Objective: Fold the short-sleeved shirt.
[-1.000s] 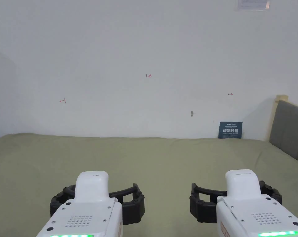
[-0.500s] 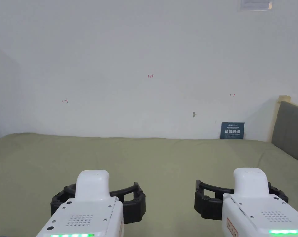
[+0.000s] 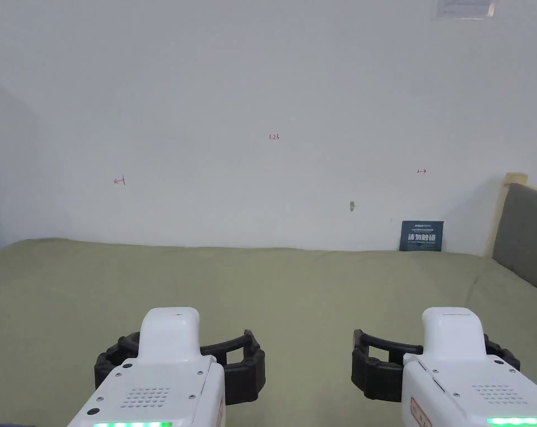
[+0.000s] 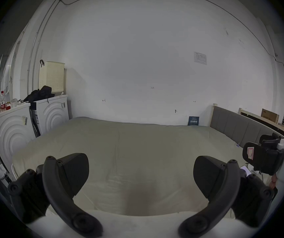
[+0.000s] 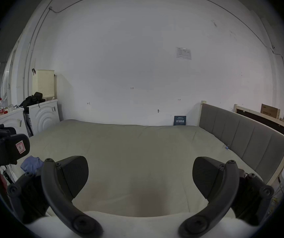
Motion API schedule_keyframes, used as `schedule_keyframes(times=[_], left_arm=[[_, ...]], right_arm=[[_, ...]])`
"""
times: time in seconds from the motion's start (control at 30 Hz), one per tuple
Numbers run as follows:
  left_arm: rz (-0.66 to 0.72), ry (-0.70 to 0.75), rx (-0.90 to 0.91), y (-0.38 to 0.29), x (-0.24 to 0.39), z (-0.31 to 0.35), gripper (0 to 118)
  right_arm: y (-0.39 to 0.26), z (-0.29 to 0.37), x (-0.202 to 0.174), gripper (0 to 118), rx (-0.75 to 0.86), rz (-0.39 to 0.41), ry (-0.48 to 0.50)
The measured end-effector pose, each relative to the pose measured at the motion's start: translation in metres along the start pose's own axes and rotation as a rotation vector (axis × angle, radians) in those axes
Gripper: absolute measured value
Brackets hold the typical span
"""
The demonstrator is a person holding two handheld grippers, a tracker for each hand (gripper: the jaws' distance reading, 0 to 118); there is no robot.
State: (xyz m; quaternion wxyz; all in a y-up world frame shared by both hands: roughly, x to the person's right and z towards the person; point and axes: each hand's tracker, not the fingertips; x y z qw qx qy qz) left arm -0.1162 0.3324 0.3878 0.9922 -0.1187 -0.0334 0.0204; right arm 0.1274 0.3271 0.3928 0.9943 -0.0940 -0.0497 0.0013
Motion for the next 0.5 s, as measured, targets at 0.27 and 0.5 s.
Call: schedule_keyframes(times=[0.27,0.5], left_arm=[[0.001,-0.003,0.002,0.001,0.001,0.000,118],[0.003,-0.004,0.005,0.002,0.001,0.001,118]], right_arm=[[0.005,0.000,-0.006,118,0.007,0.028,-0.023],[0.004,0.006,-0.012,118,0.048,0.063,-0.036]])
